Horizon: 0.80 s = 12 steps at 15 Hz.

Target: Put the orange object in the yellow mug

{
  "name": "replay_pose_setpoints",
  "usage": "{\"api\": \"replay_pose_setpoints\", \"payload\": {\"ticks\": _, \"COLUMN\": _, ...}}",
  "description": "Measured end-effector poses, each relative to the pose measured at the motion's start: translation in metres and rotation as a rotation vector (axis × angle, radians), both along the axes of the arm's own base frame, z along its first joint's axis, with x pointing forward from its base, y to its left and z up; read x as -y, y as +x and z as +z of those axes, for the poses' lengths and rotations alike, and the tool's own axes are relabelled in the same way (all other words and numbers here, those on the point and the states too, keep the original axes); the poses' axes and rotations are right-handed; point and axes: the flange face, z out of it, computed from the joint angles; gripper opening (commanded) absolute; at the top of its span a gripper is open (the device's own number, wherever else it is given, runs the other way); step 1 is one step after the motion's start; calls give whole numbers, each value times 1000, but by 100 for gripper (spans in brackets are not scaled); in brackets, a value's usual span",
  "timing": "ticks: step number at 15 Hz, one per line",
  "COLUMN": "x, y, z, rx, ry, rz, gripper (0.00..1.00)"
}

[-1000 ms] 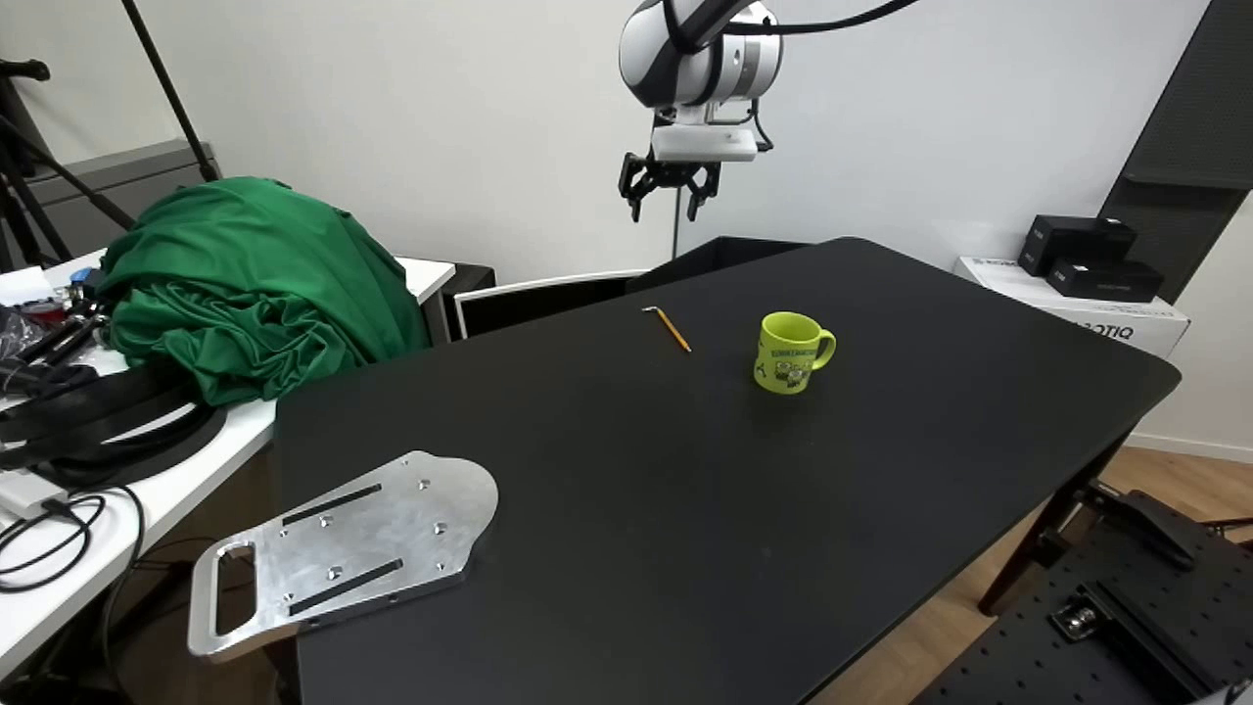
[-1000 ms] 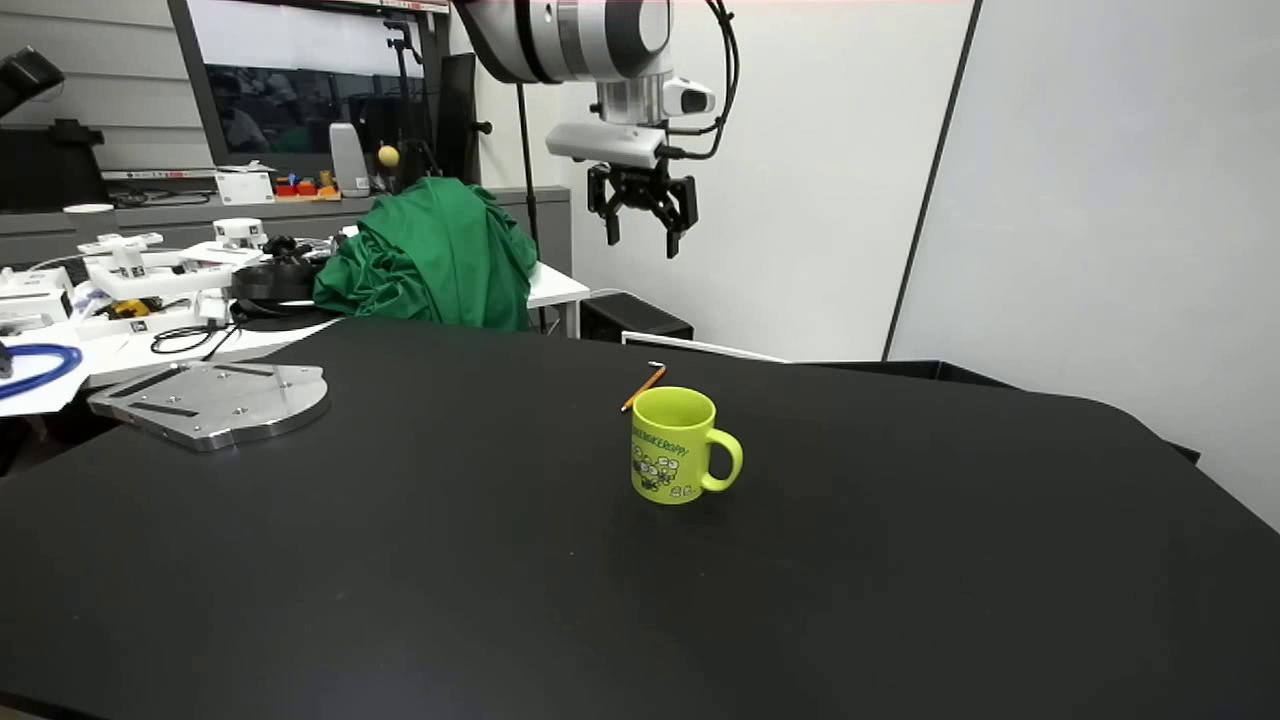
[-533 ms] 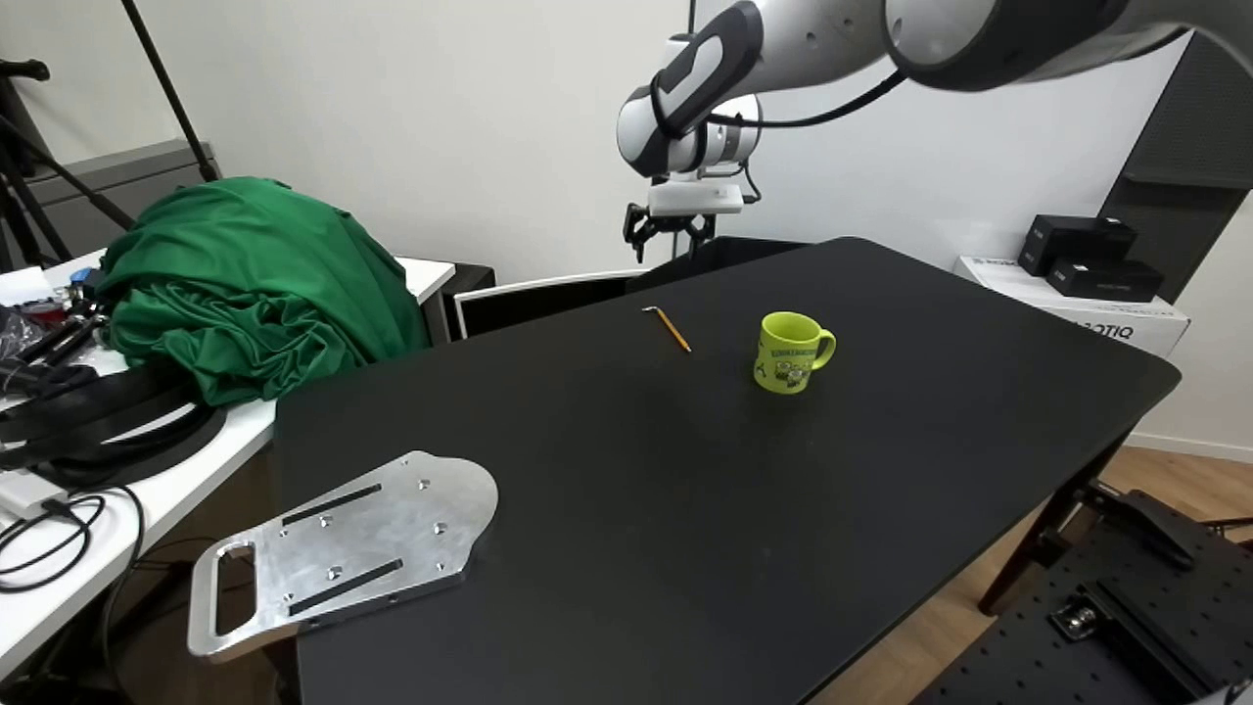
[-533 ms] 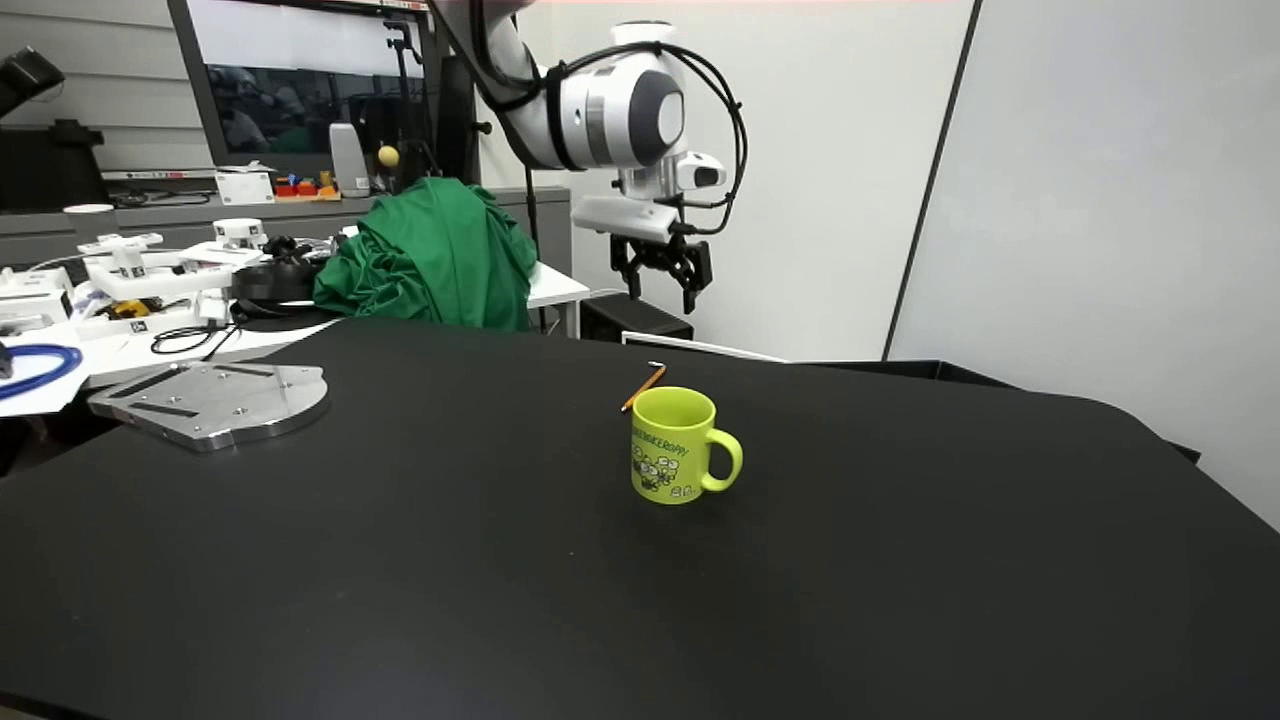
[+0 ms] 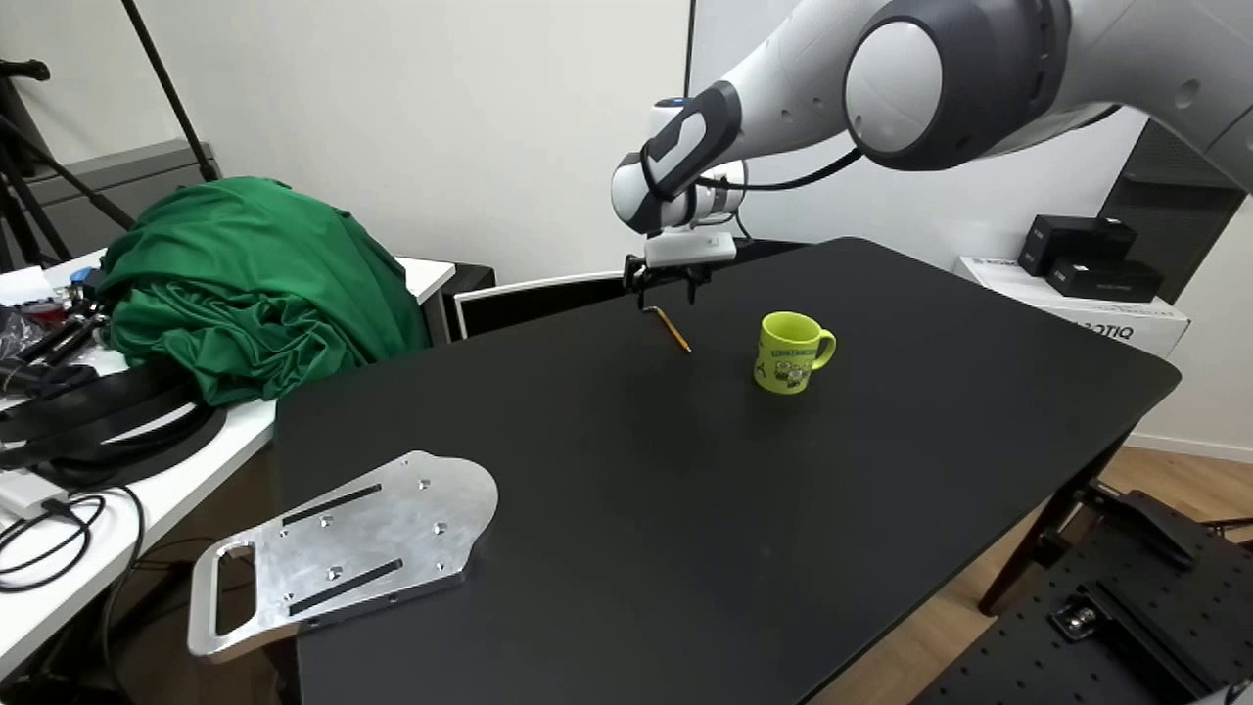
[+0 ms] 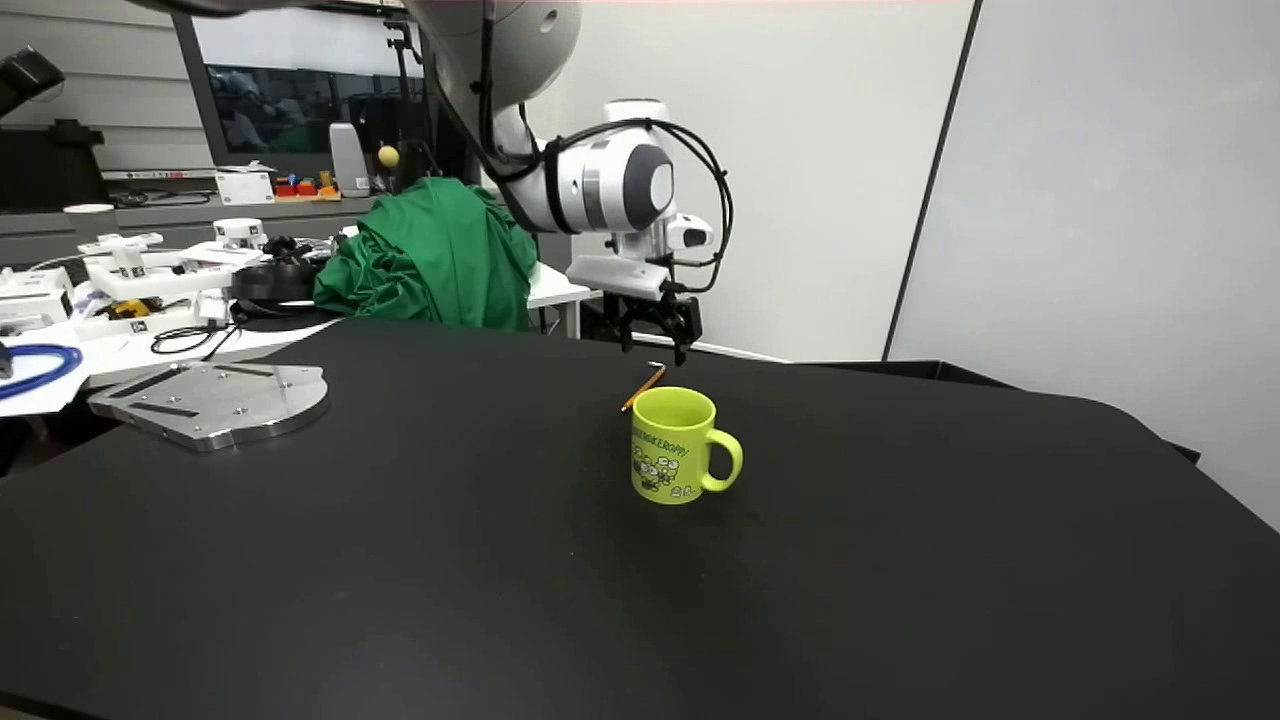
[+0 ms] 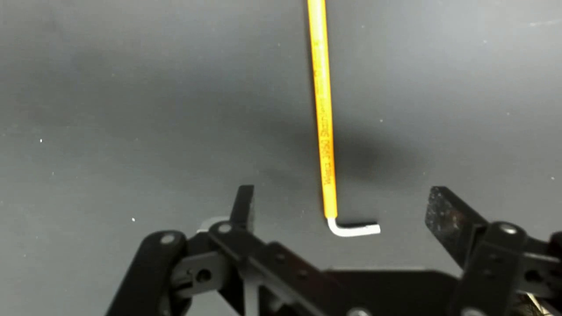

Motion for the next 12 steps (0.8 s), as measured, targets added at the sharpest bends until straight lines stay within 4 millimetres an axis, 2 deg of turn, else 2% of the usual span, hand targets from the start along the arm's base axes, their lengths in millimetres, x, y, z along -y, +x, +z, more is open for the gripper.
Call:
{"api": "replay_pose_setpoints", "payload": {"ticks": 3, "x": 3, "y": -9, "z": -19, "rx": -62, "ry": 2, "rz": -9, "gripper": 100}}
{"api": "replay_pose_setpoints", "payload": {"ticks": 4, "x": 4, "y": -11, "z": -22, "rx": -82, "ry": 4, "rz": -14, "gripper": 75}}
{"api": "replay_pose_setpoints", "payload": {"ticks": 5, "x": 4, "y": -13, "z": -23, "rx": -101, "ry": 7, "rz": -19, "gripper": 74}}
{"api": "replay_pose_setpoints", "payload": {"ticks": 6, "x": 5, "y": -15, "z": -25, "rx": -118, "ry": 10, "rz": -23, "gripper": 68}}
{"api": "replay_pose_setpoints", "payload": {"ticks": 12, "x": 2, "y": -14, "z": -20, "rx": -126, "ry": 14, "rz": -26, "gripper": 25}}
